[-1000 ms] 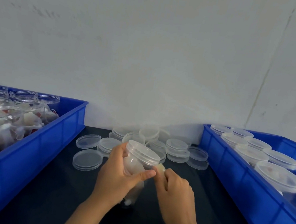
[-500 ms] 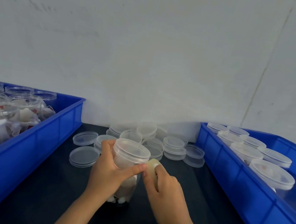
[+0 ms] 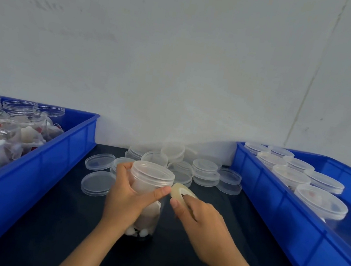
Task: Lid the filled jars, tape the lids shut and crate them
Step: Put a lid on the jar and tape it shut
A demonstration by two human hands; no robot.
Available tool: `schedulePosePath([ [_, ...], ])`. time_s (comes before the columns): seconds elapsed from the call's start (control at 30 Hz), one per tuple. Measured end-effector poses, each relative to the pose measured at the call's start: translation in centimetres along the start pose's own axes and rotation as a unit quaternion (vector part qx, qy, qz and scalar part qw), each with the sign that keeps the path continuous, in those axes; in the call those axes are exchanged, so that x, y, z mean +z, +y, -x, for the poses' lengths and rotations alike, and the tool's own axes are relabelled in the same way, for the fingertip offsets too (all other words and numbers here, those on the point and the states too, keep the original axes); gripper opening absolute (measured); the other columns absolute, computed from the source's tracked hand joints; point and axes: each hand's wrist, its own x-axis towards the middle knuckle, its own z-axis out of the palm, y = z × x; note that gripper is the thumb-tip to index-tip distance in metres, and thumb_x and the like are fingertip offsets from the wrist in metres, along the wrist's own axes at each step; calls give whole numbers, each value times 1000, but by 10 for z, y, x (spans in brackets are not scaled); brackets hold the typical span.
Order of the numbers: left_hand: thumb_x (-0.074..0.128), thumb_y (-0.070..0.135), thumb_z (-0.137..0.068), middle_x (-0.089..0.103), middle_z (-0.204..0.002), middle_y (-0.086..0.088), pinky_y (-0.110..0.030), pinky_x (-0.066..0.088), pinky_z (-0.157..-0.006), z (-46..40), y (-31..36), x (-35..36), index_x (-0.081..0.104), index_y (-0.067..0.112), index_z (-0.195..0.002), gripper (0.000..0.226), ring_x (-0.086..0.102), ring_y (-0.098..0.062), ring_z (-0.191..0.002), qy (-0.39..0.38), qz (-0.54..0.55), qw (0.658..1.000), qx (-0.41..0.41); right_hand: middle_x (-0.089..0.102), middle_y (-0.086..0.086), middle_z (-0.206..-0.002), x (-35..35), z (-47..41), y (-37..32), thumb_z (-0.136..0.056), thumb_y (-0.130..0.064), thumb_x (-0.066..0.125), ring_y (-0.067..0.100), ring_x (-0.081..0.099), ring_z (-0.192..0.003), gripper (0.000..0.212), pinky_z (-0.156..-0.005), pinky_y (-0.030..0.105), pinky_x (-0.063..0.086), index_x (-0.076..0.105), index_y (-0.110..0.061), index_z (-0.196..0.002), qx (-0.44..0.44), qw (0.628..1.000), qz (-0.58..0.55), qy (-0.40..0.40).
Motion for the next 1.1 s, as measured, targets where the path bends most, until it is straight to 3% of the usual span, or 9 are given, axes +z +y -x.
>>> schedulePosePath([
  [0.2,80,59,-40,58,-104,19,-15,42,-71,0,1,-4,41,44,-102,74,53,25,-86,-8,26,1000,-12,59,2,-78,-12,-1,2,-93,-63,31,13,51,-66,53,-64,32,45,53,-15,-87,-14,999,45,-16],
  [0.33,90,58,-42,63,-102,19,-15,45,-73,1,2,-2,44,39,-106,82,56,17,-92,-32,9,999,11,61,1,-86,-13,-5,8,-98,-57,30,18,57,-77,45,-71,33,46,49,-17,-93,8,995,94,-19],
  [0.47,83,58,-40,61,-102,33,-15,49,-73,0,3,-3,46,34,-110,83,60,10,-95,-57,18,998,15,64,2,-91,-8,-8,8,-97,-58,28,20,59,-81,51,-78,38,50,53,-15,-96,22,996,92,-6],
  [0.63,82,59,-40,64,-102,22,-16,49,-75,-2,1,-5,46,34,-112,85,61,8,-96,-66,32,997,9,61,3,-85,-9,-7,7,-97,-57,27,17,52,-70,52,-70,37,46,53,-13,-95,27,998,62,-12],
  [0.8,81,60,-39,61,-101,34,-13,50,-72,-3,2,-6,44,34,-112,86,60,10,-95,-75,29,997,10,50,-5,-76,-7,-8,8,-97,-56,24,10,44,-65,46,-60,26,39,47,-17,-92,24,993,109,30],
  [0.93,81,60,-40,61,-100,33,-12,50,-71,-3,3,-5,45,34,-110,82,60,10,-94,-80,40,996,8,47,-7,-71,-5,-10,7,-97,-57,24,8,44,-61,37,-61,25,42,38,-24,-87,24,986,151,72],
  [1.1,84,52,-45,68,-98,18,-14,52,-71,0,4,0,49,23,-111,80,66,2,-91,-101,85,991,-6,45,-8,-71,-2,-12,8,-100,-51,31,9,45,-62,29,-62,26,44,35,-25,-88,22,984,158,86],
])
